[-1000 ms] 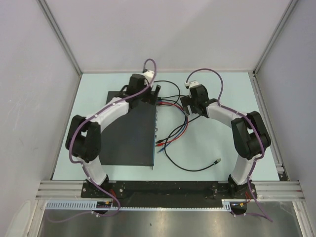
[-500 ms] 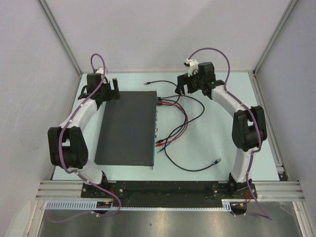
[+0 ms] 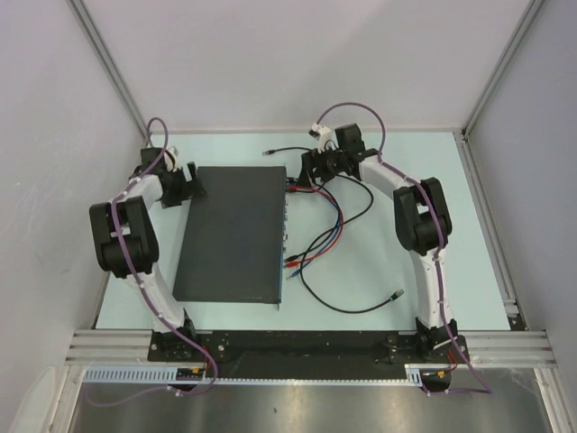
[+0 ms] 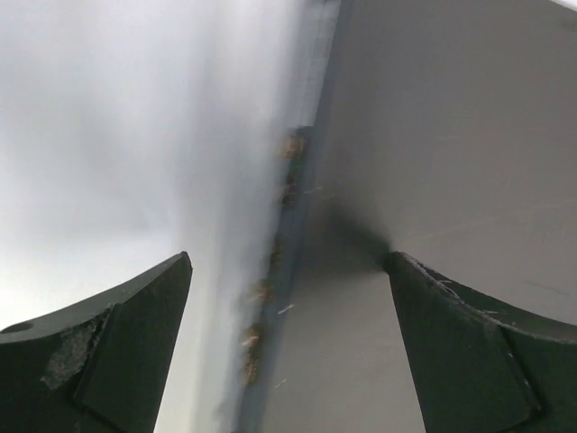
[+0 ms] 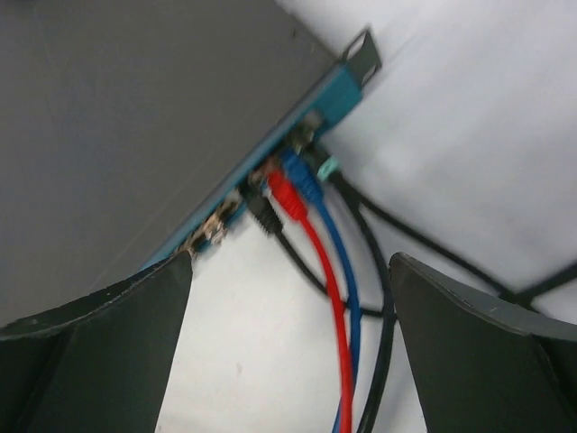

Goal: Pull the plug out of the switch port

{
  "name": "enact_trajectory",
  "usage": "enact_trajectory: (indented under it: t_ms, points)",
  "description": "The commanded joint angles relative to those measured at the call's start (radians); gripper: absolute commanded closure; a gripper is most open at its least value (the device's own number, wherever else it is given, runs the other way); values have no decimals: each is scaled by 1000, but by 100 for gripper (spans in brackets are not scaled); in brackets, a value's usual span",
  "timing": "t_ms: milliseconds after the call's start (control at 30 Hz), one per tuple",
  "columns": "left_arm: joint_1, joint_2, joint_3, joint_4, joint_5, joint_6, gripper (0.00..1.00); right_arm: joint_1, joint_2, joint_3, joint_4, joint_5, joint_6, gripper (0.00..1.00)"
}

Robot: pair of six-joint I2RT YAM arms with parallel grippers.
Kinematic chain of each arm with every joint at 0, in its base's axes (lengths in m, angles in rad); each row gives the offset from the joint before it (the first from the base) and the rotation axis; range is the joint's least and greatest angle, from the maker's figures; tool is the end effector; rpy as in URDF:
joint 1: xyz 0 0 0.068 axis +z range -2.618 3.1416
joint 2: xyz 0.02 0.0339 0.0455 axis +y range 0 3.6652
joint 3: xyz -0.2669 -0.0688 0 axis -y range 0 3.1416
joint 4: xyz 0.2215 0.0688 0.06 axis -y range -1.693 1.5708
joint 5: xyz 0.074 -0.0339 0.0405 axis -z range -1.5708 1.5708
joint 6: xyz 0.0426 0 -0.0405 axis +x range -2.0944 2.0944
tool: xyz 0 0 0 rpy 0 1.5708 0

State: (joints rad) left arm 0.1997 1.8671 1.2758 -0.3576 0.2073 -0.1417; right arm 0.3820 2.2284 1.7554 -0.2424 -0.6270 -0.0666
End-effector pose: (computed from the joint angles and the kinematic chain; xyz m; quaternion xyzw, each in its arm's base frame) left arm 0.3768 0.0673 0.2011 -0.1297 0.9385 -0.0896 0.3070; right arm 0.4449 0.2057 0.2061 -0.3172 0.8154 0.3391 0.3456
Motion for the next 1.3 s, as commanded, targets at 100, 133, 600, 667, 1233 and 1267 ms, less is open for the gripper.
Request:
enact_trajectory:
  t_ms: [100,133,600,667,1233,1267]
  points:
    - [-5,82,48,-12,158,59,2,3,89,141,63,-50,41,1]
    - [-9,92,46,-8,149,70,2,4,85,136,66,-42,37,1]
    - [-3,116,250,-42,153,166,10,8,39,73,89,-17,36,0]
    - [-5,174,287,-70,243,200,13,8,45,76,91,-20,44,0]
    - [-157,322,365,-95,395,238,53,3,-12,-13,87,49,31,0]
    - [-180,331,379,-127,406,237,55,0,-16,-17,89,52,28,0]
